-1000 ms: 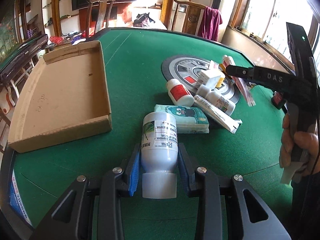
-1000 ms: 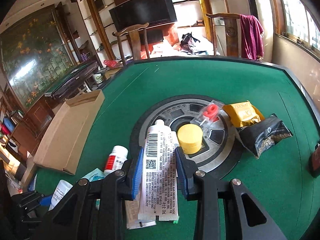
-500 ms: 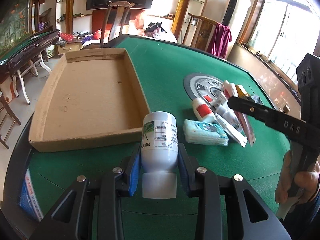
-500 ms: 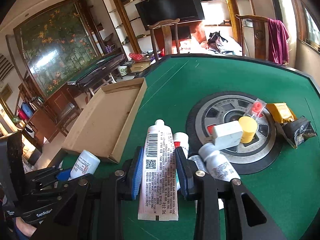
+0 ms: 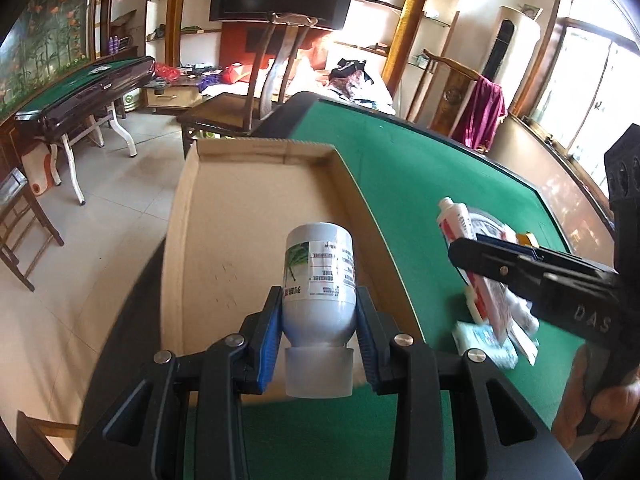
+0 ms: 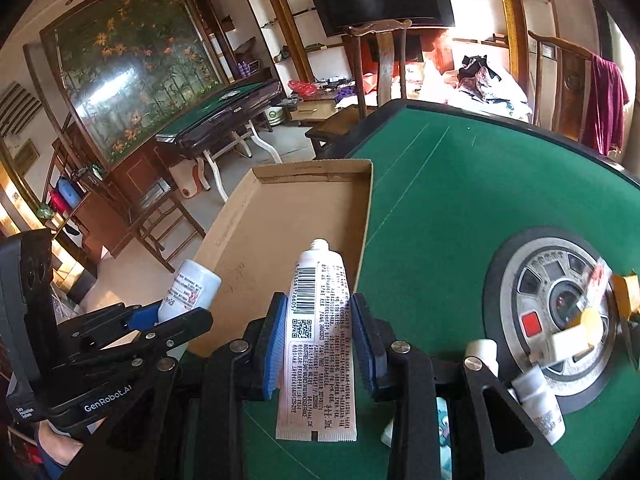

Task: Organize objects
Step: 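Lower the white bottle and white tube into the cardboard box and open both tools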

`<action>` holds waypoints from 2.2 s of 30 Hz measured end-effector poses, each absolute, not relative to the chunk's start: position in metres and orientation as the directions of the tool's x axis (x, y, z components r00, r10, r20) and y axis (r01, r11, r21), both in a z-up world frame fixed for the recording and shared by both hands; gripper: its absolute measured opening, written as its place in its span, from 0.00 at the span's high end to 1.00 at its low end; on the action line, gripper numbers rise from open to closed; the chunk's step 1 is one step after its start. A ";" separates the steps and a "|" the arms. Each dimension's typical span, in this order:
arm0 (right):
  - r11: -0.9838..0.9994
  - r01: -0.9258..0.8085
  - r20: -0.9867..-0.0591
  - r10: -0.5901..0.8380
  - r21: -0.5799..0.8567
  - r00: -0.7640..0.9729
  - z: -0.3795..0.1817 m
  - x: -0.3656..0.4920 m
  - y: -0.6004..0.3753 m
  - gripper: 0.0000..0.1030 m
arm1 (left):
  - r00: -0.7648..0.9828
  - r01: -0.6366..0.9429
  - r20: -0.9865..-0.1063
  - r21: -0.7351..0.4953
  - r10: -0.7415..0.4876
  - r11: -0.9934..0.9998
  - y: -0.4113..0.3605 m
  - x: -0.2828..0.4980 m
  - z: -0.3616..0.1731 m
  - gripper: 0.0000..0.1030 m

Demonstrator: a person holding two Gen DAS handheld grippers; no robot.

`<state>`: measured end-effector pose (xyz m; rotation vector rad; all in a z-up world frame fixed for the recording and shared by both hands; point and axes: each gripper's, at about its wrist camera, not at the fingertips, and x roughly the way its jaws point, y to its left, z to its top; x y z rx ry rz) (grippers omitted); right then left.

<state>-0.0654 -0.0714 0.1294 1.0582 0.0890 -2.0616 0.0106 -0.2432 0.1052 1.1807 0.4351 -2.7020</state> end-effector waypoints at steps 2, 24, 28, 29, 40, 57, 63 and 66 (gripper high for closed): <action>-0.686 0.672 -0.723 -0.611 0.280 -0.322 0.134 -0.080 -0.091 0.67 | -0.665 0.265 -0.746 -0.201 -0.028 -0.943 -0.253 -0.010 0.107 0.68; -0.771 0.571 -0.820 -0.502 0.281 -0.275 0.078 -0.207 -0.204 0.67 | -0.565 0.344 -0.816 -0.366 0.120 -0.865 -0.306 -0.126 0.032 0.68; -0.781 0.572 -0.835 -0.474 0.252 -0.279 0.070 -0.211 -0.215 0.67 | -0.561 0.351 -0.817 -0.381 0.133 -0.855 -0.309 -0.132 0.029 0.68; -0.786 0.566 -0.838 -0.468 0.249 -0.281 0.069 -0.212 -0.216 0.67 | -0.559 0.349 -0.819 -0.375 0.131 -0.859 -0.308 -0.133 0.029 0.68; -0.806 0.544 -0.845 -0.446 0.236 -0.295 0.054 -0.221 -0.212 0.67 | -0.554 0.344 -0.826 -0.339 0.102 -0.876 -0.302 -0.138 0.030 0.68; -0.801 0.532 -0.842 -0.468 0.275 -0.268 0.054 -0.222 -0.208 0.52 | -0.576 0.329 -0.808 -0.367 0.123 -0.870 -0.305 -0.136 0.032 0.32; -0.791 0.540 -0.821 -0.493 0.287 -0.287 0.067 -0.214 -0.204 0.50 | -0.629 0.356 -0.769 -0.412 0.111 -0.839 -0.318 -0.124 0.041 0.26; -0.786 0.528 -0.800 -0.524 0.322 -0.292 0.078 -0.209 -0.189 0.50 | -0.658 0.349 -0.745 -0.429 0.109 -0.833 -0.320 -0.118 0.047 0.26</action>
